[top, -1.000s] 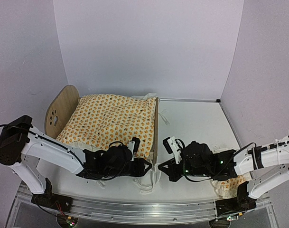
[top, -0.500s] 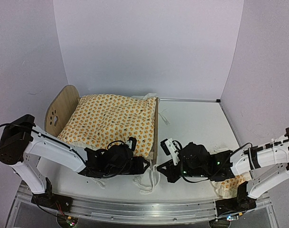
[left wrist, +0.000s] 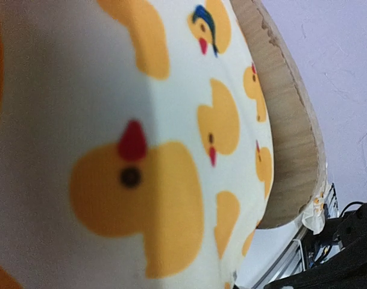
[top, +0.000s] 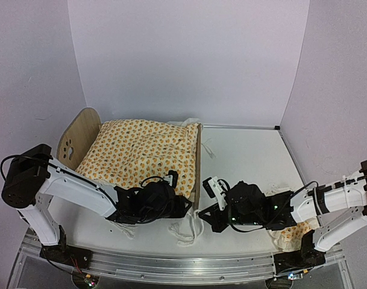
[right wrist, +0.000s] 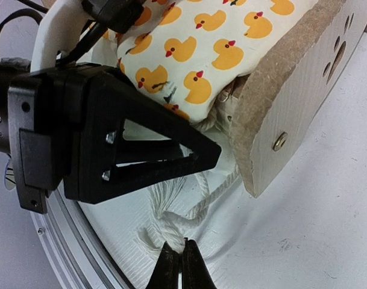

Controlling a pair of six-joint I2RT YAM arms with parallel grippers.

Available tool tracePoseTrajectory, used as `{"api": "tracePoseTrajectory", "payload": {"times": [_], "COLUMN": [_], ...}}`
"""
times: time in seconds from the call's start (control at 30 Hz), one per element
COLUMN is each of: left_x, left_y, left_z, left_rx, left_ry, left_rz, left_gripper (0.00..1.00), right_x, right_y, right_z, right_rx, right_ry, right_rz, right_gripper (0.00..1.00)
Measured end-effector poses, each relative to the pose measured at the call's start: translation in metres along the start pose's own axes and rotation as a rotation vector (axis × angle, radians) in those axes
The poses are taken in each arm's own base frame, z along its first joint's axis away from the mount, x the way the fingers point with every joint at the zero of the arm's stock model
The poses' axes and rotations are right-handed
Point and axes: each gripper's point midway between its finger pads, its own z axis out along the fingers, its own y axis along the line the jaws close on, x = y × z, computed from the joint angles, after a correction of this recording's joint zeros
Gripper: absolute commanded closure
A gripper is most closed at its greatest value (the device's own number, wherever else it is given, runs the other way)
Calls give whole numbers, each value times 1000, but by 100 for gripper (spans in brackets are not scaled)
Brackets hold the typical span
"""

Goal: Set up the pet bed

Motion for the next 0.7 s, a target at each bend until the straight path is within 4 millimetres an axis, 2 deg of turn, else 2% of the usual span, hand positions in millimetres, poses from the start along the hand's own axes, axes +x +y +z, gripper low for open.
{"api": "tracePoseTrajectory", "payload": {"times": [0.1,0.27,0.5,0.7], "left_x": [-4,-2,0,-3], "left_y": [-1,-2,-13,-30], "left_z": [0,-7,-30,-44], "left_rx": [6,31,115,189], "left_ry": [-10,9,46,60], "left_rz": [14,32,72,128], "left_gripper": [89,92,93,93], "right_x": [0,-7,-28,-24], "right_y": [0,-5,-4,-9], "right_z": [0,3,28,47], "right_rx": [1,16,39,44], "right_ry": [-1,-9,-23,-11], "right_rz": [1,7,8,-26], "right_gripper": [100,100,100,100]}}
